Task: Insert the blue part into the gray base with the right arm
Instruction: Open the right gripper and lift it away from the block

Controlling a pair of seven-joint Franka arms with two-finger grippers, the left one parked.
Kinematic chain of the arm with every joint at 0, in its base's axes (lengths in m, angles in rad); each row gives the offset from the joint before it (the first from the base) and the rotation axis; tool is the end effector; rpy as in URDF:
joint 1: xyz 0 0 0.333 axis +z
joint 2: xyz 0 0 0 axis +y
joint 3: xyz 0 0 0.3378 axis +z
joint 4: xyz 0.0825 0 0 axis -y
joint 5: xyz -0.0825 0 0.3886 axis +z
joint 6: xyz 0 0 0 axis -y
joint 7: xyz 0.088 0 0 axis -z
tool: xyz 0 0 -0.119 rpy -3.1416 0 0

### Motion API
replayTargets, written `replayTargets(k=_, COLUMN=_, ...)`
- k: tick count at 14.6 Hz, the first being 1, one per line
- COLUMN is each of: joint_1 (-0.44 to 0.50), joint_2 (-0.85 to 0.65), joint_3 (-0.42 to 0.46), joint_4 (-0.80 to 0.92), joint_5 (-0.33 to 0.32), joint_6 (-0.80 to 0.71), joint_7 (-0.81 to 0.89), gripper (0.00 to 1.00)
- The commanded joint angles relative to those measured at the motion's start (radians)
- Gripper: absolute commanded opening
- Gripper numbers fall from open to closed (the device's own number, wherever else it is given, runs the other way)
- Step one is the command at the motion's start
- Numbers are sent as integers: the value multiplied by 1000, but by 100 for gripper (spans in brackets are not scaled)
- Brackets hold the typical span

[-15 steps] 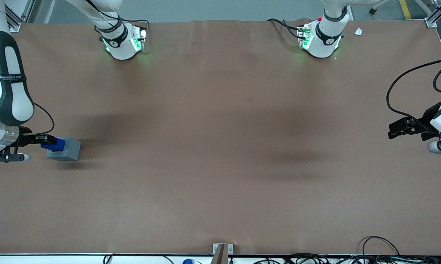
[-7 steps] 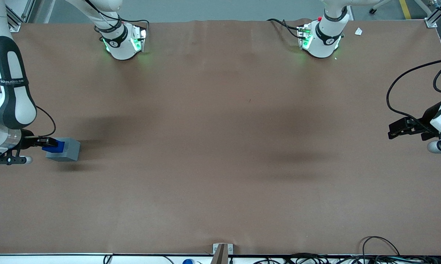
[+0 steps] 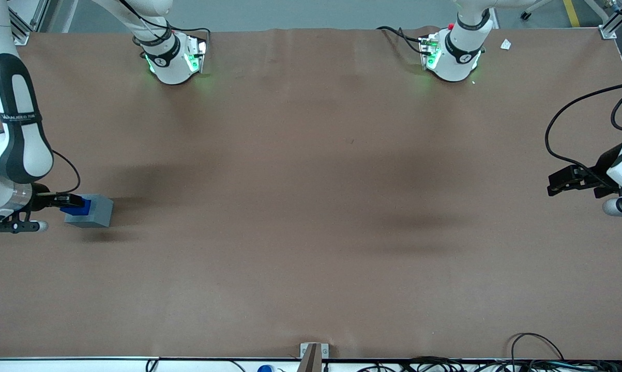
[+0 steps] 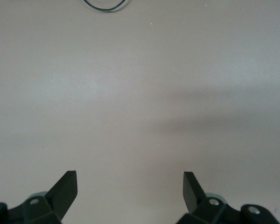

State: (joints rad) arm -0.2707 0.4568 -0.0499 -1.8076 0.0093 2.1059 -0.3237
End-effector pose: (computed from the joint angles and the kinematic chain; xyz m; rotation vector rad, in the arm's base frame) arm 0.6108 -0.2000 0.2837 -3.0964 -0.0017 0.2396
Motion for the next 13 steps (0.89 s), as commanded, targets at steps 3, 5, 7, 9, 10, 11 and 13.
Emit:
replayTargets(k=3, joint_1=24, joint_2=-76, joint_3=10, joint_4=106, joint_5=0, joint_6=-194, joint_7=8, gripper=100)
replayTargets(k=5, joint_1=50, joint_2=-105, joint_3=10, joint_4=215, joint_5=0, joint_6=-364, joint_7=34, gripper=100)
replayTargets(k=7, joint_1=97, joint_2=-159, joint_3=10, joint_4=269, joint_5=-5, joint_6=-466, joint_7=112, gripper=100)
replayTargets(k=9, joint_1=132, joint_2=-234, joint_3=10, joint_4=266, joint_5=-5, joint_6=-520, joint_7=173, gripper=100)
replayTargets(k=10, joint_1=158, joint_2=-269, joint_3=10, joint_4=263, joint_5=-5, joint_6=-543, joint_7=208, gripper=100)
replayTargets(k=11, joint_1=177, joint_2=-306, joint_3=10, joint_4=260, joint_5=-2, joint_6=-561, joint_7=248, gripper=100)
replayTargets(k=13, joint_1=224, joint_2=-392, joint_3=12, joint_4=229, joint_5=5, joint_6=-590, joint_7=293, gripper=100)
